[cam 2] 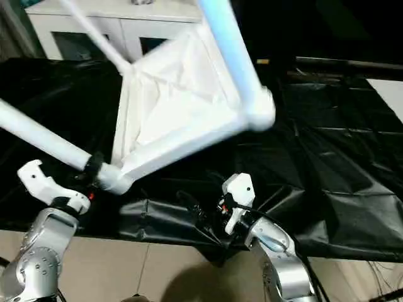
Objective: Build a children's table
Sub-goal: Flip table
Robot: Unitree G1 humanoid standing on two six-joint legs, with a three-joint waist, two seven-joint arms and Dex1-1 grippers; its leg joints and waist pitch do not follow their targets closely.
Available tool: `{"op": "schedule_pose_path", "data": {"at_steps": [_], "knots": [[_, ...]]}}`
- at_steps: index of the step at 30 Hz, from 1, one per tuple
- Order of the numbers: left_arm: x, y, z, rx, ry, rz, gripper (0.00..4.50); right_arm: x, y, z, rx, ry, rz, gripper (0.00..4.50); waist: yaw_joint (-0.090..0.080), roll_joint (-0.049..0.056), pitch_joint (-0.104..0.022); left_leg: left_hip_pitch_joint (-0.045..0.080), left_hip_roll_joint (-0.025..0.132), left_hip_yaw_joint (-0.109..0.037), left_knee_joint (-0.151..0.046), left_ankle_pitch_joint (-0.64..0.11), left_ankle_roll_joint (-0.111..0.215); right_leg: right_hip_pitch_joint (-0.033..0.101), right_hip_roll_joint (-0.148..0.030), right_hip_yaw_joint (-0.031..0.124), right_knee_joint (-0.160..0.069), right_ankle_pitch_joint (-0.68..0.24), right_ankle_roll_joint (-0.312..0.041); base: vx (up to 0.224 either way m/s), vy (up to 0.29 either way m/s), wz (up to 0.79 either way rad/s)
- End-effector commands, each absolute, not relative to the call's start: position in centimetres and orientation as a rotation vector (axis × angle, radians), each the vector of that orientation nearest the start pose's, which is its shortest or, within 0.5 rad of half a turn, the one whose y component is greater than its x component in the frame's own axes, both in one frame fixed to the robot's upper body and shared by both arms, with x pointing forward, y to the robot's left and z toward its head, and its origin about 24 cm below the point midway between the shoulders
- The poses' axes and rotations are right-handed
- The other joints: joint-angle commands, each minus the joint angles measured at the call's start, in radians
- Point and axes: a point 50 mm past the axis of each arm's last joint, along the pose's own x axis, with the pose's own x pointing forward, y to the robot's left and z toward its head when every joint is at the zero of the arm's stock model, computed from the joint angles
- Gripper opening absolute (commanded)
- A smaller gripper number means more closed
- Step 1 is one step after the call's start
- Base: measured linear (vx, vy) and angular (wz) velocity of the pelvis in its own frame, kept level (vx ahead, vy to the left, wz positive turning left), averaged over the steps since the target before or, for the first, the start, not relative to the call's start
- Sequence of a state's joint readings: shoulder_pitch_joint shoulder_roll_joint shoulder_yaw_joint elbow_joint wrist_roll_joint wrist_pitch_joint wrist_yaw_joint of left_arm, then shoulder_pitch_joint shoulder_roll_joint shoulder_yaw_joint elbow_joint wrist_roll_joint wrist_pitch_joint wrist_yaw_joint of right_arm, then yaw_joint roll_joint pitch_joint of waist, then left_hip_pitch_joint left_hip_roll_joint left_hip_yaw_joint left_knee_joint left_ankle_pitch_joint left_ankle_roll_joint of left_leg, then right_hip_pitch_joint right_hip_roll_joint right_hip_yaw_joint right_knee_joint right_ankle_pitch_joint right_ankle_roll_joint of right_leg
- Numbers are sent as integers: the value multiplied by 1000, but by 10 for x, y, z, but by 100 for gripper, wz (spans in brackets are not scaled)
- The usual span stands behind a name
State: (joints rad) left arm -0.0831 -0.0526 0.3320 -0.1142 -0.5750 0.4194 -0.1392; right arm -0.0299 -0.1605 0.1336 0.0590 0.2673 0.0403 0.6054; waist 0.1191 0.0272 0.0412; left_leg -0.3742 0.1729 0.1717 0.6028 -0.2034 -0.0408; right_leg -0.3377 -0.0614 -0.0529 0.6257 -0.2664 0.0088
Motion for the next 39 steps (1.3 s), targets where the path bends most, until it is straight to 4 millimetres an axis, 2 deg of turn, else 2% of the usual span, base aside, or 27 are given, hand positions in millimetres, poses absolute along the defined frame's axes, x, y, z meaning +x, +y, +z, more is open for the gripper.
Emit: {"op": "schedule_pose_path", "data": {"at_steps": [1,4,8,9,10,13,16,19,20,23,26,28,30,33,34,36,38,39], "knots": [[259,162,46,-747,142,-83,212,253,-125,33,189,75,632,450,-6,-7,-45,8,65,-32,-80,-108,42,14,-86,51,-71,60,-175,0,0,0],[260,158,47,-749,147,-89,212,266,-127,38,317,61,500,450,-12,-15,-46,9,64,-31,-80,-104,45,14,-88,53,-70,60,-175,0,0,0],[261,157,48,-771,147,-84,212,276,-116,46,491,45,487,450,-10,-14,-49,8,63,-27,-74,-75,57,10,-86,55,-66,76,-168,0,0,0],[261,157,48,-771,149,-84,212,277,-113,47,522,39,492,450,-10,-17,-49,7,63,-26,-74,-64,58,11,-84,54,-64,92,-167,0,0,0],[261,157,47,-771,150,-81,212,278,-109,51,575,25,501,450,-8,-14,-50,8,64,-27,-74,-61,58,10,-86,54,-62,98,-167,0,0,0],[261,156,47,-769,148,-78,212,278,-105,54,622,10,512,450,-8,-14,-51,6,63,-26,-73,-56,59,8,-83,53,-59,135,-165,0,0,0],[262,154,48,-764,146,-88,212,286,-98,61,717,-12,495,450,-10,-13,-49,9,66,-26,-78,-87,43,6,-84,53,-63,97,-159,0,0,0],[262,151,49,-759,146,-101,212,293,-93,64,722,-10,495,450,-12,-18,-48,9,64,-24,-80,-99,24,6,-84,55,-66,69,-149,0,0,0],[262,150,49,-755,146,-107,212,295,-91,65,715,-7,496,450,-13,-17,-48,6,62,-23,-80,-96,21,7,-85,55,-65,65,-150,0,0,0],[263,145,49,-753,148,-118,212,310,-89,68,717,8,421,450,-13,-21,-50,9,62,-21,-77,-65,21,4,-84,55,-62,85,-152,0,0,0],[263,141,49,-736,149,-139,212,320,-86,67,724,57,395,450,-12,-20,-53,11,63,-21,-75,-45,23,3,-82,54,-58,110,-152,0,0,0],[263,138,50,-725,147,-151,212,323,-84,67,747,72,396,450,-11,-27,-53,11,62,-18,-73,-35,27,4,-81,54,-57,132,-148,0,0,0],[263,136,51,-715,142,-161,212,327,-82,69,792,84,386,450,-11,-25,-52,9,63,-19,-76,-41,28,5,-83,55,-55,131,-142,0,0,0],[264,133,53,-669,135,-177,212,337,-77,75,876,90,390,450,-11,-36,-52,9,63,-17,-76,-44,31,7,-85,54,-56,122,-136,0,0,0],[264,132,54,-660,134,-178,212,339,-77,76,890,91,386,450,-9,-34,-53,9,63,-17,-75,-42,30,7,-86,55,-55,122,-136,0,0,0],[264,132,54,-659,131,-177,212,342,-77,77,916,94,373,450,-9,-38,-53,9,63,-17,-75,-31,27,6,-84,54,-54,136,-134,0,0,0],[263,132,56,-656,119,-164,212,347,-77,78,959,98,356,422,-8,-51,-53,9,63,-15,-74,-26,33,8,-85,53,-52,149,-141,0,0,0],[263,132,56,-655,117,-162,212,347,-76,77,956,100,356,416,-8,-48,-53,7,63,-16,-74,-23,34,9,-87,53,-50,149,-144,0,0,0]]}}
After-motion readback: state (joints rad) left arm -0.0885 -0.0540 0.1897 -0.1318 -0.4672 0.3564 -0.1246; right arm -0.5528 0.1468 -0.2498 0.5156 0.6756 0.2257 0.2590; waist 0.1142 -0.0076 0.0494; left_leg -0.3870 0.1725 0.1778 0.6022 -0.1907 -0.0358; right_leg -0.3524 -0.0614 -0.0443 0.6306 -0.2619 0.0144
